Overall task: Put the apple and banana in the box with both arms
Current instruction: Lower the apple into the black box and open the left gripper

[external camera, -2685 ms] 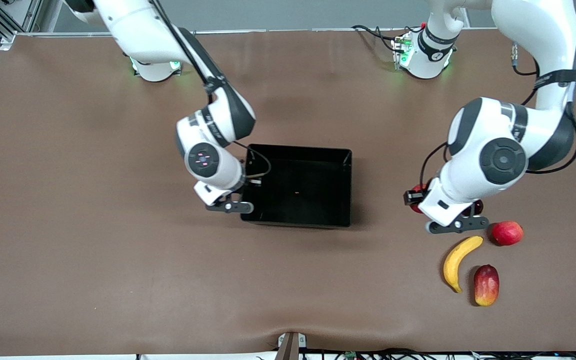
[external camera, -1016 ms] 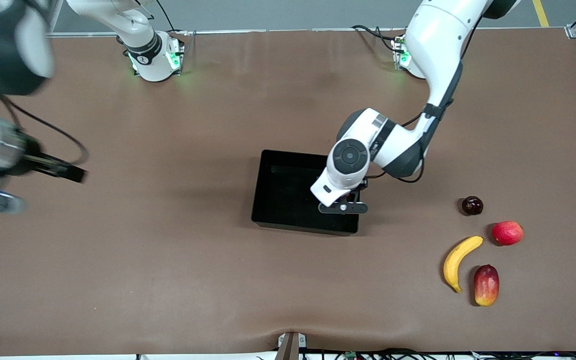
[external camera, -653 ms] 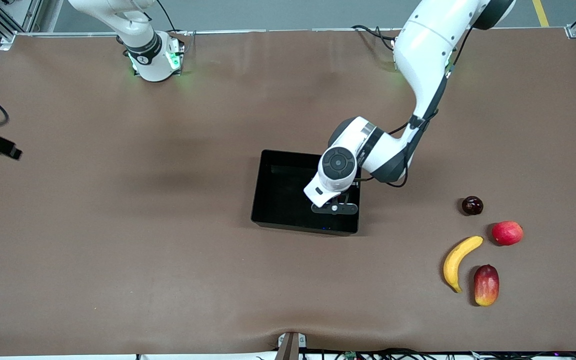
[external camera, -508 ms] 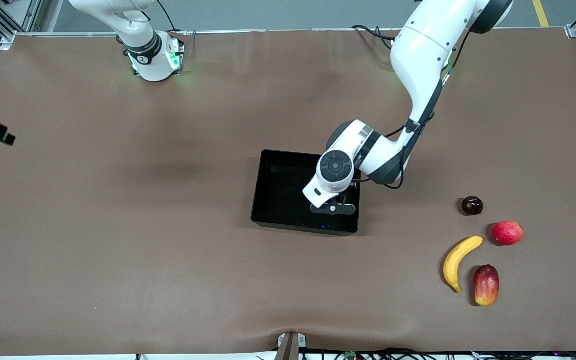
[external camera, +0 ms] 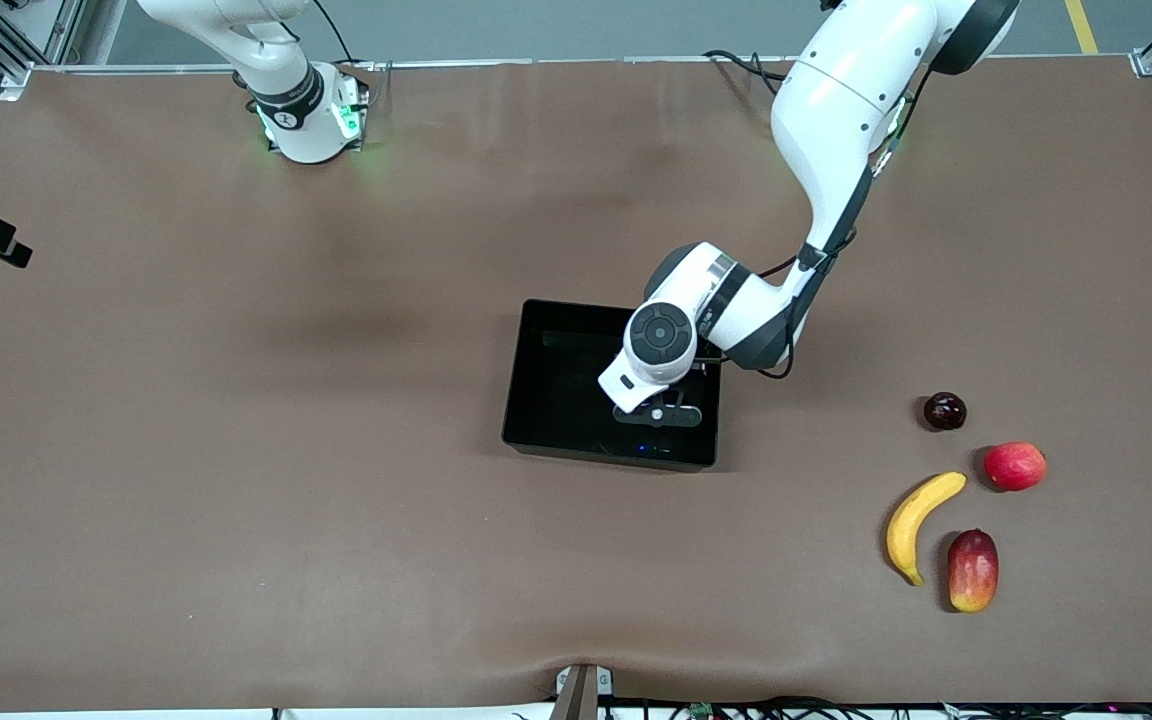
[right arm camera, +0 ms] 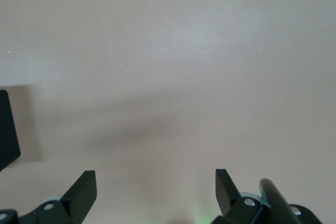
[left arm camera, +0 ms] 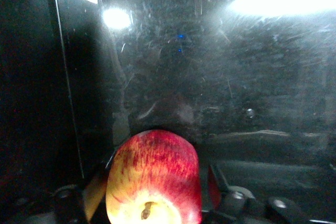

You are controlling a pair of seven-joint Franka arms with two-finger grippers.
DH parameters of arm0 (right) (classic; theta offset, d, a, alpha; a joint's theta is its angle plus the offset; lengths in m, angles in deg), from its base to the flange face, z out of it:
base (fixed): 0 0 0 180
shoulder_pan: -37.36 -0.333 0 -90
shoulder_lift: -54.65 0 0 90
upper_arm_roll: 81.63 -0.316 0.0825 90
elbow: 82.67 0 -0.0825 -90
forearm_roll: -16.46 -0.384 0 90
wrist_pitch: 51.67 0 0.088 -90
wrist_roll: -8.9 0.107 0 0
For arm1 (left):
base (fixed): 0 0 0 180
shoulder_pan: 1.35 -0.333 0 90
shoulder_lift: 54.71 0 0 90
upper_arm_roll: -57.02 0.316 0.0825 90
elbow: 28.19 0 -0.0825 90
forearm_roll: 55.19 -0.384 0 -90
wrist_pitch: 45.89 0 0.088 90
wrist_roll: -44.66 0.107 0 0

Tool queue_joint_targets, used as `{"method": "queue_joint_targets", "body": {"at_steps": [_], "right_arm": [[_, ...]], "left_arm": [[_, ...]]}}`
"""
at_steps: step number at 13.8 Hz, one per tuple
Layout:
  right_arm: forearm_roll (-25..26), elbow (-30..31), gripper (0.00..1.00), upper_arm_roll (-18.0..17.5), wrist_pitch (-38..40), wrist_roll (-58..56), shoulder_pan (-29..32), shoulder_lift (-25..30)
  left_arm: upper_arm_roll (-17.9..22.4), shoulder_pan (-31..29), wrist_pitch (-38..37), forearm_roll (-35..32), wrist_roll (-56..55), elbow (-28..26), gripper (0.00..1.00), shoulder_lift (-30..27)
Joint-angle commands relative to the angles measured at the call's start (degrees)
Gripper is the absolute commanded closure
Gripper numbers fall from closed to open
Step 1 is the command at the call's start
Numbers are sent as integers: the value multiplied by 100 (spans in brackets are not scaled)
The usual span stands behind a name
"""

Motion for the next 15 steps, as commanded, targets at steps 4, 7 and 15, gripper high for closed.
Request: {"method": "queue_joint_targets", "body": {"at_steps": [4,7,15], "right_arm": [[-57,-24,0,-31,63,-57,-8,52],[-91,-24,0,-31,64,-40,18,43],[-48,-33,0,-58,116,-39,-43,52]], "left_arm": [[67,-339,-187,62,49,92,0,-928],[40,-1015,-379,97,688,84,0,-1254],[110,-2273,-250,-200,3685,57,0,-807]]}}
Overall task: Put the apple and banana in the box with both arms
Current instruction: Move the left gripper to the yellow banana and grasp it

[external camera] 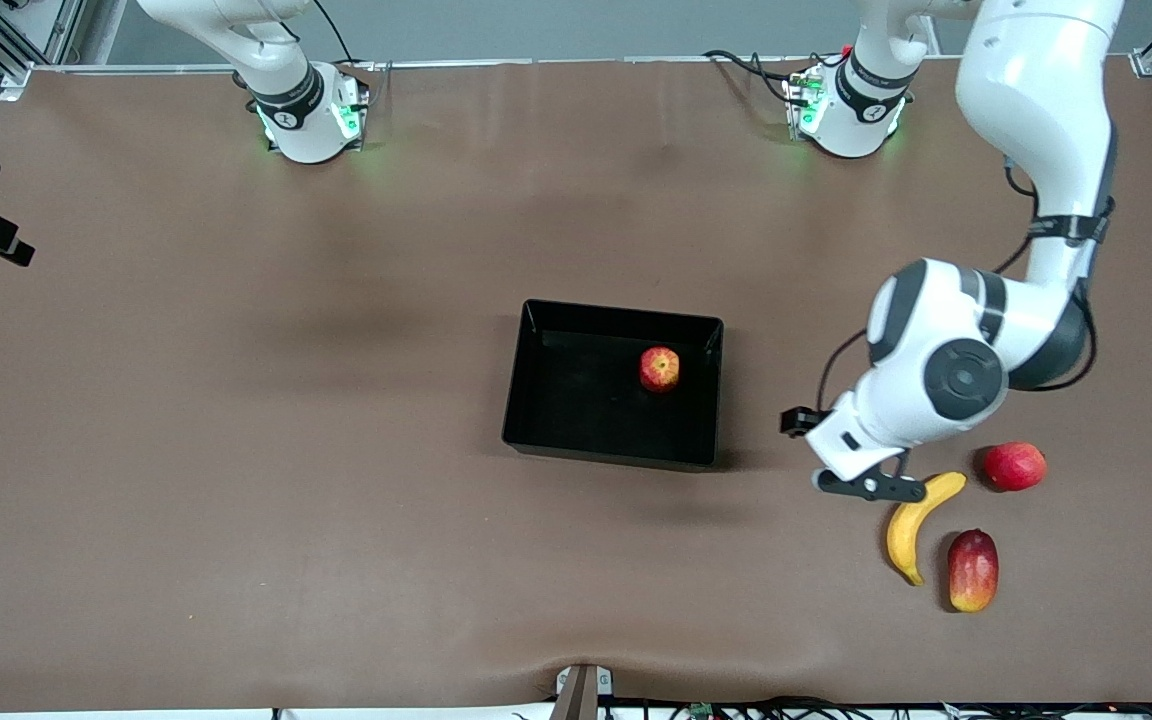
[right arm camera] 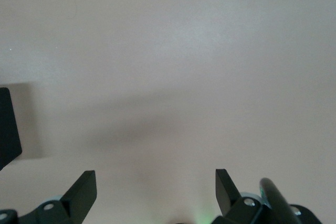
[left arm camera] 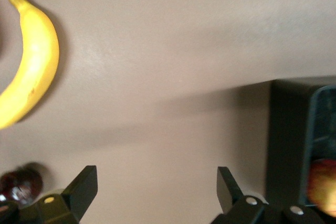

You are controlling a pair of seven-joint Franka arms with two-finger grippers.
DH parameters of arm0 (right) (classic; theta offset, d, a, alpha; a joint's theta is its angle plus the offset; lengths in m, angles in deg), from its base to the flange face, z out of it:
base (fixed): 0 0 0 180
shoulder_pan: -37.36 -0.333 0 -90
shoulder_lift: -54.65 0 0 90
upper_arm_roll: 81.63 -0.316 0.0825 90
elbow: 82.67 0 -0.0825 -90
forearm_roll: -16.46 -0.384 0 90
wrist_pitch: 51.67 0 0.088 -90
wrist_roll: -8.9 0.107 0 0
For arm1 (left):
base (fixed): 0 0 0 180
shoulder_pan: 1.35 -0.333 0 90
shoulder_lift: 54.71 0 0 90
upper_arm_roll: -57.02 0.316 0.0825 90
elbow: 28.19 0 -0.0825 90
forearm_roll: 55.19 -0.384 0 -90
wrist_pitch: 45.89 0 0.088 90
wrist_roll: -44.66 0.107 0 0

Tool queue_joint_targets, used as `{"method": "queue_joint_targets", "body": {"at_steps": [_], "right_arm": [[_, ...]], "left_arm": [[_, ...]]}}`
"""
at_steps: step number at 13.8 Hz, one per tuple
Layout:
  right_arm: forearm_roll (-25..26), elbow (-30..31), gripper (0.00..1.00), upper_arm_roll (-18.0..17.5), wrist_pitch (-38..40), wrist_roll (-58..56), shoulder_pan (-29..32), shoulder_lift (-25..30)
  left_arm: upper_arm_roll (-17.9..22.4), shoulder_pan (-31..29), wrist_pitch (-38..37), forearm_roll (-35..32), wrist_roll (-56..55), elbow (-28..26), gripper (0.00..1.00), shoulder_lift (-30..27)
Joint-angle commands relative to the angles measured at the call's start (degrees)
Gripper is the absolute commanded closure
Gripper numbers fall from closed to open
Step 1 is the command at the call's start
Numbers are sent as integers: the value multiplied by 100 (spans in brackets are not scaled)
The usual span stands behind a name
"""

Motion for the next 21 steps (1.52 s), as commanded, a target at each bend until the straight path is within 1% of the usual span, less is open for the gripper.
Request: {"method": "queue_joint_targets", "body": {"at_steps": [1,3,6,9,11,13,17,18,19,20,21], "right_arm": [[-23,-16,0,-21,90,-39,-33,51],[-23,-25,0,5,142,-39,2,51],[4,-25,0,14,134,-39,46,34],[12,-16,0,32,143,-39,55,34],[4,-16,0,32,151,-39,55,34],[4,-16,0,32,151,-39,72,34],[4,-16,0,32,151,-48,73,34],[4,-7,0,32,151,-39,81,34],[4,-7,0,32,151,-30,116,34],[4,-7,0,32,160,-39,134,34],[4,-7,0,32,160,-39,125,34]], "left_arm": [[6,-274,278,-448,879,4,0,268],[-3,-600,419,-626,1223,12,0,461],[-3,-890,990,-723,1891,-14,0,752],[6,-935,1096,-1038,2182,12,0,857],[6,-1084,1350,-1337,2428,21,0,980],[-3,-1164,1535,-1338,2805,30,0,1042],[-3,-1269,1860,-1277,3027,30,12,1270],[-3,-1269,1931,-1216,3018,30,23,1332],[-3,-1269,1940,-1180,3027,30,48,1350],[-3,-1261,1940,-1180,3036,30,77,1341],[-3,-1261,1940,-1197,3044,30,100,1315]]}}
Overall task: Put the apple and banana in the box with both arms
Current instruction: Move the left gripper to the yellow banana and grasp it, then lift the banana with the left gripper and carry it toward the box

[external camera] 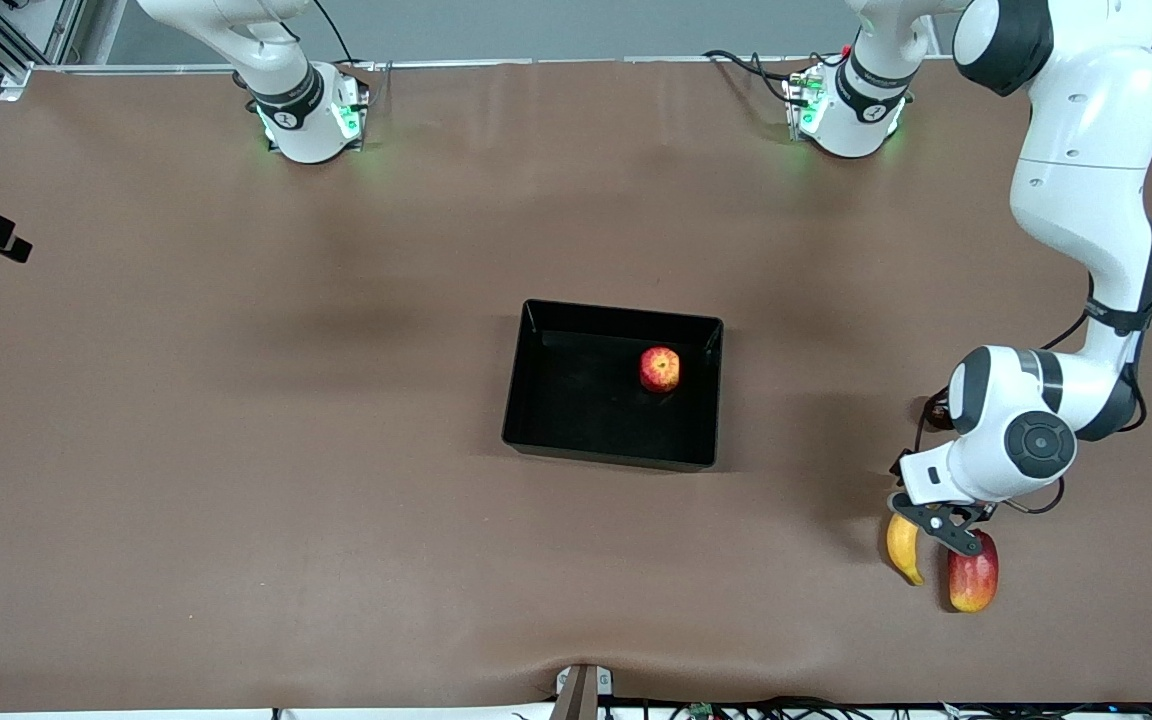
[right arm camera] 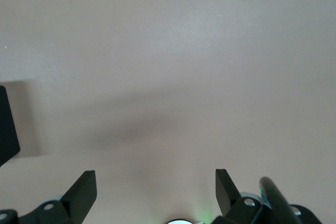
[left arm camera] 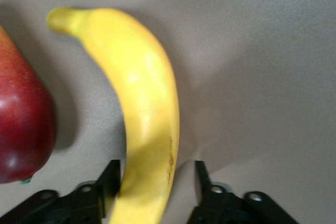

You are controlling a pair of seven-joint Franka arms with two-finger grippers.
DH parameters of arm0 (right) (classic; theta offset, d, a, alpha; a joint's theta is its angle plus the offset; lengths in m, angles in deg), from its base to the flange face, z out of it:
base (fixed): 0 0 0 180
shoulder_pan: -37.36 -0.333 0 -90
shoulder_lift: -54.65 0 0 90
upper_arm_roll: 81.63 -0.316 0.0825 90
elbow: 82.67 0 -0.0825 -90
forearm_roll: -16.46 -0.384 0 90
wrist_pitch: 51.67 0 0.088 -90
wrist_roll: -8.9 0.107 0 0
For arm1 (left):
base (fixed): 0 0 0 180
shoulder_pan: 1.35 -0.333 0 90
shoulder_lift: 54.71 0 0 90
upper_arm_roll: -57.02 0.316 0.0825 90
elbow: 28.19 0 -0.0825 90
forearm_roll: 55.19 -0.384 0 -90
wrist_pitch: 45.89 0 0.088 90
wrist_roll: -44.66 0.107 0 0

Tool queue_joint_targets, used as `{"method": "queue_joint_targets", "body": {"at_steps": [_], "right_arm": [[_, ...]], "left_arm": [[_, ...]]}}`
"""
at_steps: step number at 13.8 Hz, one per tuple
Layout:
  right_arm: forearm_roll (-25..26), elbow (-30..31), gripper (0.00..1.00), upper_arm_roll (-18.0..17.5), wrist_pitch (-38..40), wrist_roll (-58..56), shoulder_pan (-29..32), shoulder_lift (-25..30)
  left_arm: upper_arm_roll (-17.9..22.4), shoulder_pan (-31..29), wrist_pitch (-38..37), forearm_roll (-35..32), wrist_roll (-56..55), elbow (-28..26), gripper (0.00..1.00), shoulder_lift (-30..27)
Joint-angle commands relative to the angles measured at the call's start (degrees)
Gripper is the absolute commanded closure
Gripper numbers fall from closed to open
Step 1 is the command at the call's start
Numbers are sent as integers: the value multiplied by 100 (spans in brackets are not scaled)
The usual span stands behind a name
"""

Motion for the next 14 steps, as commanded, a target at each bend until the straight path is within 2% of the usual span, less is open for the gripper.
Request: {"method": "queue_joint_targets", "body": {"at_steps": [1,4,7,11,14], "right_arm": [[-11,-6,0,-39,55,-40,89,34],[-11,3,0,-39,55,-40,89,34],[-11,3,0,-39,55,-40,89,34],[-11,-6,0,-39,196,-40,98,34],[-11,-6,0,-39,196,-40,106,34]], "left_arm": [[-53,-20,13,-11,86,59,100,-63],[-184,41,-48,-3,577,59,100,-291],[-789,32,-531,41,361,59,100,-616],[-1659,41,-1146,24,-754,59,100,-968],[-1916,417,-1358,-29,-2124,41,100,-1162]]}}
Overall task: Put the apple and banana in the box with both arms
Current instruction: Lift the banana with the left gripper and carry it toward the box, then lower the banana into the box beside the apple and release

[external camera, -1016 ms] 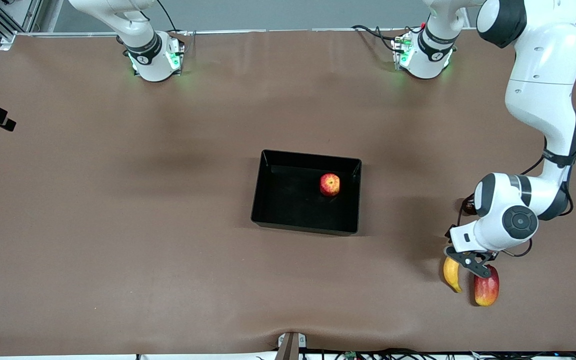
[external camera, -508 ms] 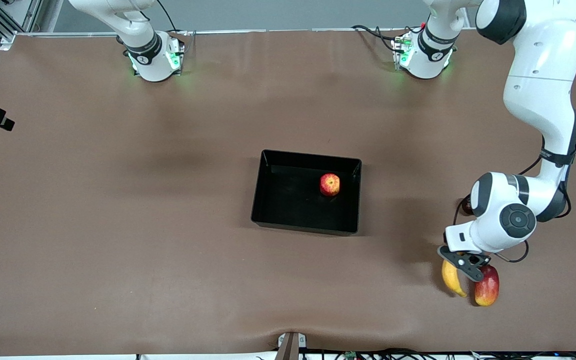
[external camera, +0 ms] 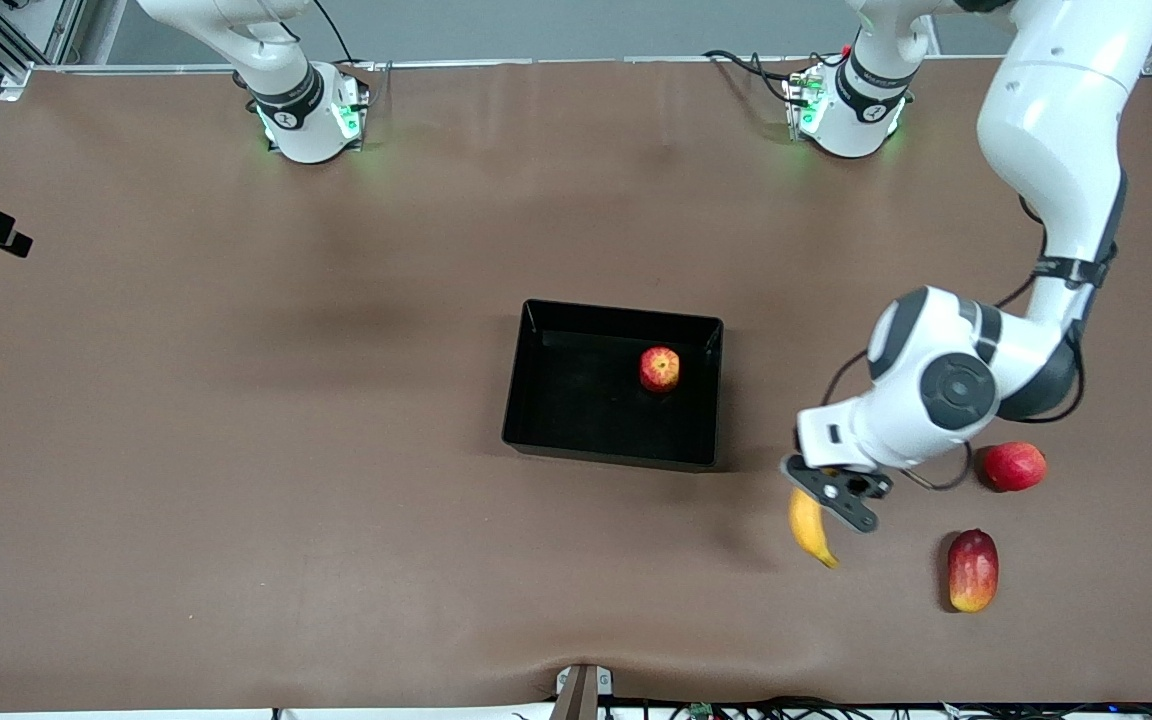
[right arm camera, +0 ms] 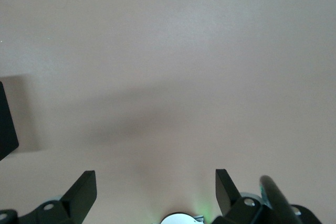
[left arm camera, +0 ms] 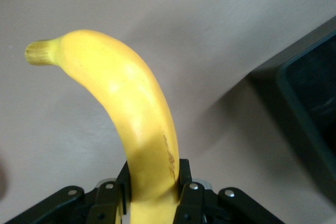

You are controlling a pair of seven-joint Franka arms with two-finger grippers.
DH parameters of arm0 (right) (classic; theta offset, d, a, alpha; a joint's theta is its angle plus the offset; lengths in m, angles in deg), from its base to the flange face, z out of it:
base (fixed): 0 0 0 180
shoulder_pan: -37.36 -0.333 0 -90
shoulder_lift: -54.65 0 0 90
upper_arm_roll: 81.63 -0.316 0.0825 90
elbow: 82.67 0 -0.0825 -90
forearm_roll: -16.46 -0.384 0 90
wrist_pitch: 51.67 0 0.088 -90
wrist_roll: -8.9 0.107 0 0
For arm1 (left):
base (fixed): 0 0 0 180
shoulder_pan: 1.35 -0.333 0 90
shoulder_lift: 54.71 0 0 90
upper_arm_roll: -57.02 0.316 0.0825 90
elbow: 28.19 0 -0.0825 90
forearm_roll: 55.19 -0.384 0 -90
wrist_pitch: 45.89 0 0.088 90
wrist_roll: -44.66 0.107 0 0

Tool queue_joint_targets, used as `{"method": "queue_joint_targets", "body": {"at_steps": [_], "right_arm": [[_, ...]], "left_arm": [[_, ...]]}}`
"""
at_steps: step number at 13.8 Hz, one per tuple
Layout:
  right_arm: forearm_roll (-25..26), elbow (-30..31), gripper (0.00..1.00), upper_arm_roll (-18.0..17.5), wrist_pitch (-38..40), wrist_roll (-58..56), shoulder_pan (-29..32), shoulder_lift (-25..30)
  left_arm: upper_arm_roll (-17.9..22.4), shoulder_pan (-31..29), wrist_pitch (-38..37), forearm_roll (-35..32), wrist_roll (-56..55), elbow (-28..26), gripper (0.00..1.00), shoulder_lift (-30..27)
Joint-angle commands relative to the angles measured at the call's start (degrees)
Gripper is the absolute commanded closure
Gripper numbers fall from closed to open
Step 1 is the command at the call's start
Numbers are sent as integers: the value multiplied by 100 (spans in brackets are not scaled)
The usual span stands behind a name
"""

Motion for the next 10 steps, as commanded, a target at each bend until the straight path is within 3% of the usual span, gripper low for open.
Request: {"method": "queue_joint_targets", "body": {"at_steps": [1,4,10], "right_arm": [[-11,-8,0,-51,58,-40,107,34],[-3,-8,0,-51,58,-40,107,34],[-11,-8,0,-51,58,-49,134,34]], "left_arm": [[-68,465,-118,-32,-1253,-109,100,-229],[-59,1238,-118,-50,-2687,-92,100,-203],[2,2277,-39,-418,-3719,58,100,183]]}}
